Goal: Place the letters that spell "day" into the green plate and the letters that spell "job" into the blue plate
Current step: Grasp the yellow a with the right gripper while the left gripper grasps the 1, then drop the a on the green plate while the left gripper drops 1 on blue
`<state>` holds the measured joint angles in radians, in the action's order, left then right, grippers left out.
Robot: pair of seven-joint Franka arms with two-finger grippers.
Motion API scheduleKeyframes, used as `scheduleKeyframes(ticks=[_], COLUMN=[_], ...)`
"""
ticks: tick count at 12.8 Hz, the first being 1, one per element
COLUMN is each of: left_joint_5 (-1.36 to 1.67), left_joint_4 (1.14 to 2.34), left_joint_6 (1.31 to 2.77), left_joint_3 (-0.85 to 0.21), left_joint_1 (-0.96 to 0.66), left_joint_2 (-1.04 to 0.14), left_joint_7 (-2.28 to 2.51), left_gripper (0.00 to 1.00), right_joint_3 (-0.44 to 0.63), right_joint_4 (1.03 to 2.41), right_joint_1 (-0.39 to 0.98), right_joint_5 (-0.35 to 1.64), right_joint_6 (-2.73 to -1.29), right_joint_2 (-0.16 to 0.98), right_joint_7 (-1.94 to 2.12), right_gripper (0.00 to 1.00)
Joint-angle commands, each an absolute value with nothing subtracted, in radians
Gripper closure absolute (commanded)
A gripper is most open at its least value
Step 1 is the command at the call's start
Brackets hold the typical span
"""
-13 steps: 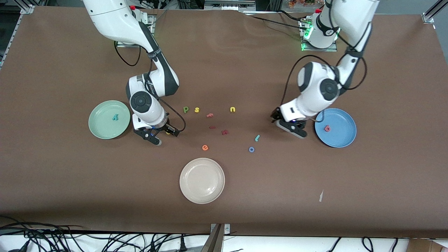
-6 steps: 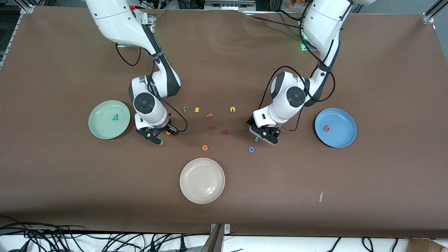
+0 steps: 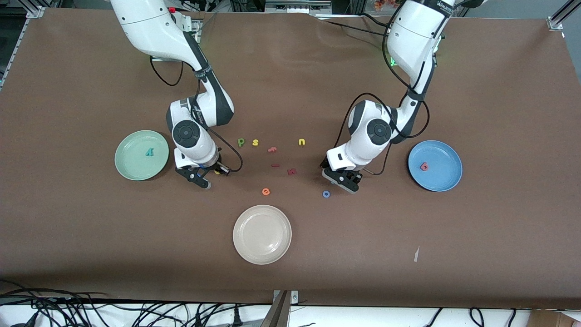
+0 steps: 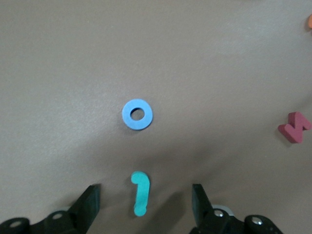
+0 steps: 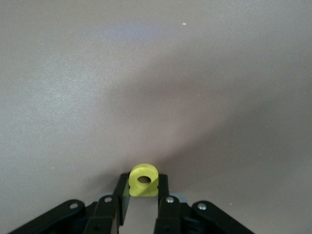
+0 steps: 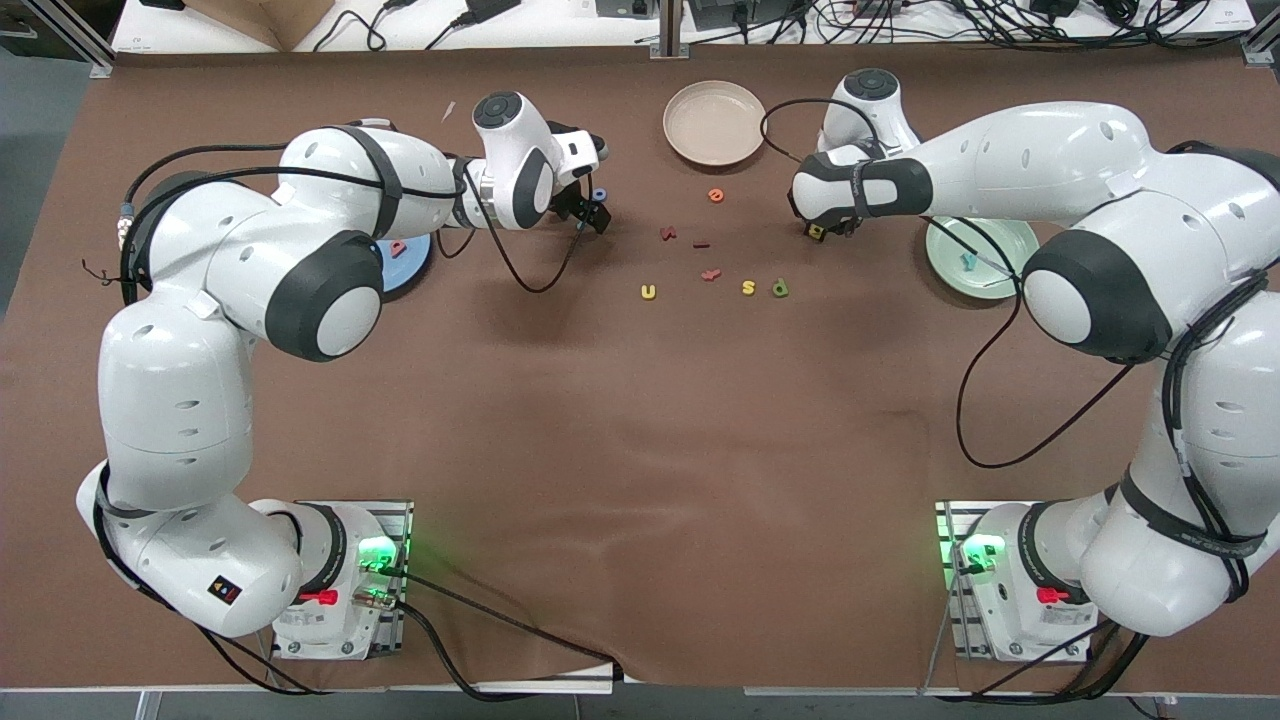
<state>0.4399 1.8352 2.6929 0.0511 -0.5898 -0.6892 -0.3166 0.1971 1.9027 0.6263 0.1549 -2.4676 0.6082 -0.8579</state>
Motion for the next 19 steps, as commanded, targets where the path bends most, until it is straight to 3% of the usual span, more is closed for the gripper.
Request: scheduleKeyframes(ticks=[1,2,5,9,12,15,16,19], left_joint_5=[0.465,0.465,0.463,0.465,0.463,0.462,0.460,0.456], left_joint_4=[1.810,1.810,1.812,1.815,1.822,1.883,1.913,2.004], left_joint_6=[2.697,2.697,2.697,2.697,2.691,2.668,2.639,2.479], left_joint_3=[0.067,0.067,0.067,0.072,0.097,0.097,0.095,0.095], left_joint_1=[-0.612,-0.618,-0.624,-0.623,-0.597,-0.510,-0.464,-0.313], left_joint_2=[-0.712,-0.715,-0.721,-0.716,-0.675,-0.571,-0.524,-0.387], left_joint_7=[-0.327,-0.328,-0.327,-0.328,-0.338,-0.341,-0.341,-0.345], left_gripper=[0.41,0.52,0.62,0.93,0.95,0.92,0.92,0.92], right_joint_3=[0.206,0.213,0.325,0.446,0.581,0.588,0.584,0.580], right_joint_4=[1.896,1.901,1.929,2.152,2.233,2.233,2.233,2.227], right_joint_1=[0.627,0.624,0.623,0.623,0.618,0.510,0.493,0.494], right_joint_5=[0.170,0.170,0.172,0.175,0.181,0.187,0.214,0.256], right_joint_6=[-2.459,-2.419,-2.231,-2.227,-2.240,-2.241,-2.253,-2.257], right_joint_2=[0.580,0.554,0.470,0.301,0.285,0.337,0.353,0.367], right_joint_7=[-0.832,-0.800,-0.598,-0.340,-0.126,0.003,0.015,0.014], right_gripper=[0.89,0.89,0.85,0.85,0.85,0.84,0.78,0.00])
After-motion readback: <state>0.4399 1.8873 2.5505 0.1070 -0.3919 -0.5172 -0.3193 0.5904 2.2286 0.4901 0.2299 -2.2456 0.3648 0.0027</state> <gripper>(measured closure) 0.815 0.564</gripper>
